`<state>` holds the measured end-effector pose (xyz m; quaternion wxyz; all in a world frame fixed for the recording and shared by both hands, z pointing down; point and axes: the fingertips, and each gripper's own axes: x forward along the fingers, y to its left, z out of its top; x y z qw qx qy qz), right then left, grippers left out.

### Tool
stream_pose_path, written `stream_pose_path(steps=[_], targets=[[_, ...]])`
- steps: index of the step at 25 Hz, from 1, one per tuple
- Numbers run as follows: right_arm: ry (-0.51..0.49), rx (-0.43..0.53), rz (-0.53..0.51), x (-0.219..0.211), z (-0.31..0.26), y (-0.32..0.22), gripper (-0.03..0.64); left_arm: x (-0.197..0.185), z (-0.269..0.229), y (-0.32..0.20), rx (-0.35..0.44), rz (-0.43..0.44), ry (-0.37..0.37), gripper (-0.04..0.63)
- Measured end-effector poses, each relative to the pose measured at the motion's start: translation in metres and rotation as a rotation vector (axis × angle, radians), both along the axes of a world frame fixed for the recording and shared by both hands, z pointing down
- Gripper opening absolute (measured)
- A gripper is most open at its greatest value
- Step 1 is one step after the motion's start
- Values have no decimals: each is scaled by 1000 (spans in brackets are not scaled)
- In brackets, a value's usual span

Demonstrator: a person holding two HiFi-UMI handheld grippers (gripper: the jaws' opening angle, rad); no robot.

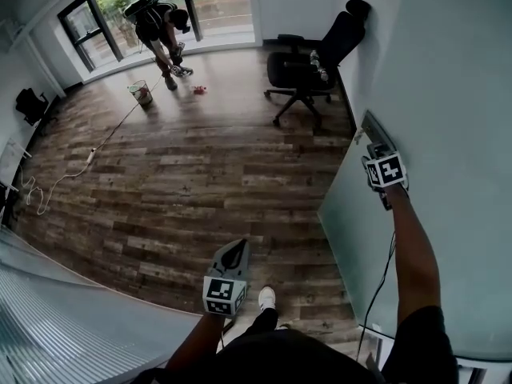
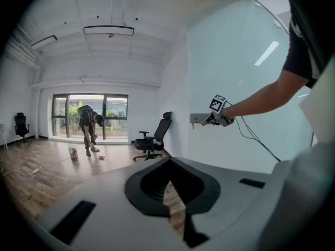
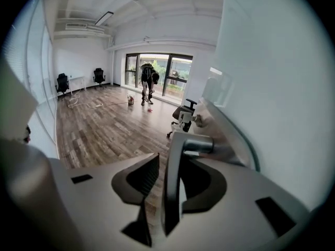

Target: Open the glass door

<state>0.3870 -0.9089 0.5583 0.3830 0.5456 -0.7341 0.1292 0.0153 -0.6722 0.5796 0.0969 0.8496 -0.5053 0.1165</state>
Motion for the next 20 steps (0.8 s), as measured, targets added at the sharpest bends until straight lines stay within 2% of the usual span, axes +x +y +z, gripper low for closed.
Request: stream_pose_path(steps=[3, 7, 10, 14, 20], targets=[[-9, 75, 12, 5, -19, 6, 173, -13, -1, 4, -10, -20, 5, -2], [108, 360, 97, 24, -58, 40, 178, -16, -5, 15, 3, -25, 8, -2], [6, 477, 142, 14, -78, 88, 178, -8, -15, 21, 30, -22, 14, -2], [-158, 528, 121, -39, -76, 183, 176, 2, -36, 49, 69, -3, 25, -2], [-281, 538, -12, -132, -58, 321, 121, 9, -57, 135, 121, 0, 32, -2]])
